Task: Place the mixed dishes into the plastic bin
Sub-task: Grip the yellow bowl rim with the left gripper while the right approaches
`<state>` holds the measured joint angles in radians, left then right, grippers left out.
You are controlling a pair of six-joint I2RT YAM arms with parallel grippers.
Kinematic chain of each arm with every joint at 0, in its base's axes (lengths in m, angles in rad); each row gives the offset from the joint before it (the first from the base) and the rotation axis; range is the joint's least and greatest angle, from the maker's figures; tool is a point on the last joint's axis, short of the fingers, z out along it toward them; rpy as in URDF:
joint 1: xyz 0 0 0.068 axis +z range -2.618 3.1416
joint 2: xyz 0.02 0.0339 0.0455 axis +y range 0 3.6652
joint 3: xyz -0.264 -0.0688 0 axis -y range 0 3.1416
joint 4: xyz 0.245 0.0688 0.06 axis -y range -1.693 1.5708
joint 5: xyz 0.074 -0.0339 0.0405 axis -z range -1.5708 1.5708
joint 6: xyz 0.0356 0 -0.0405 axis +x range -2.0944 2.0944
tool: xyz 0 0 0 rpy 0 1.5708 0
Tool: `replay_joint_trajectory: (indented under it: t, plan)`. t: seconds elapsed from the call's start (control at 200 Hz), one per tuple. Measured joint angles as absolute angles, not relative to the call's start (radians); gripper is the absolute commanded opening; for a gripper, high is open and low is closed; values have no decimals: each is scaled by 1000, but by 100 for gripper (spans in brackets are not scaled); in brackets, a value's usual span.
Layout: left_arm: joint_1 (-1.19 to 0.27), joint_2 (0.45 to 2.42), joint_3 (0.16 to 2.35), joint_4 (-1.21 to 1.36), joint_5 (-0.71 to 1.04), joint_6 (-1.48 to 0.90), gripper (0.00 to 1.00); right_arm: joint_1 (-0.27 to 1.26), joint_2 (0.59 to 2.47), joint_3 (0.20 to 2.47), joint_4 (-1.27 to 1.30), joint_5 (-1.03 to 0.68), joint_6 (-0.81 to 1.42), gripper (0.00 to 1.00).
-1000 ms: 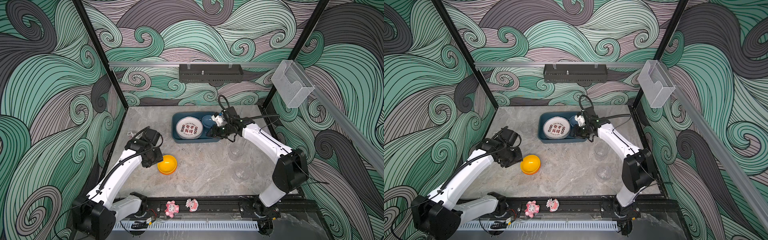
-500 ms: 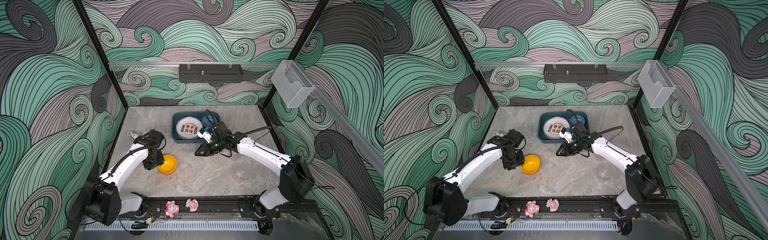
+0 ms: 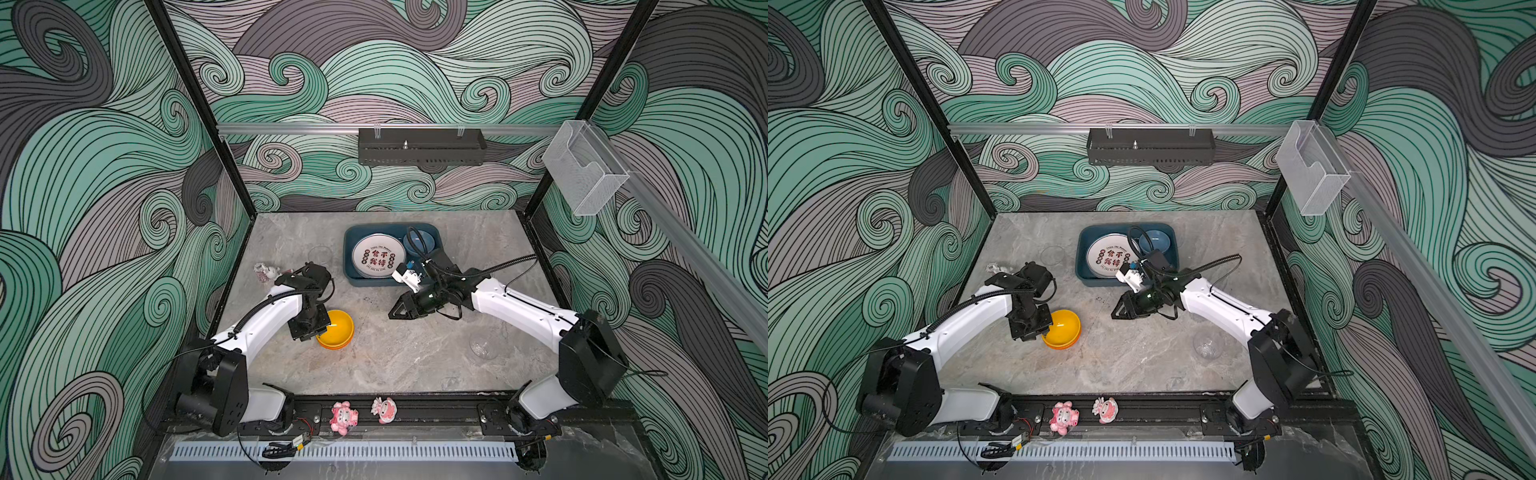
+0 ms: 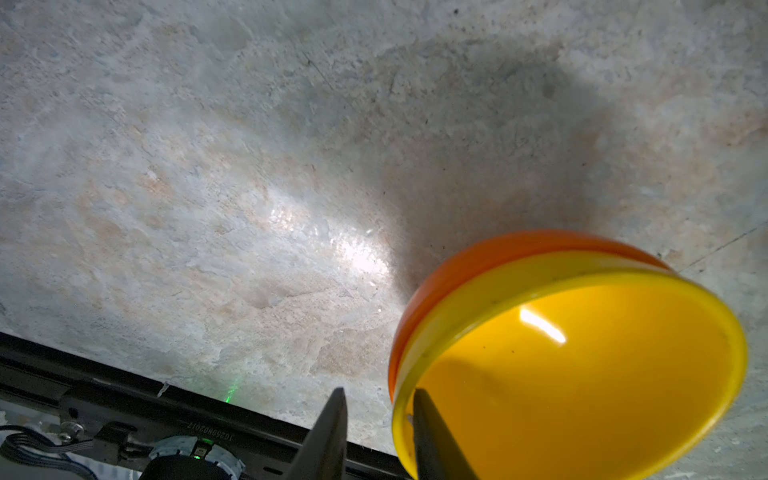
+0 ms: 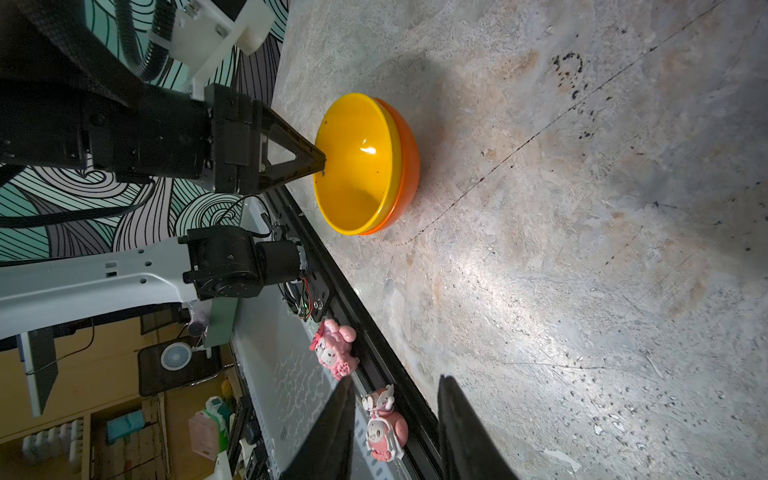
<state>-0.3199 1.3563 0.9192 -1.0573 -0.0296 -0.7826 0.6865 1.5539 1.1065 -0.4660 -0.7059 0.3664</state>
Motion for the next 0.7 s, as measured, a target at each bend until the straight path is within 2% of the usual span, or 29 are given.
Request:
replay_joint_trajectory:
  t: [0.7]
  plan:
    - [-317, 1365, 905, -1025, 0, -777, 2, 687, 1560, 1103, -464, -665, 367, 36]
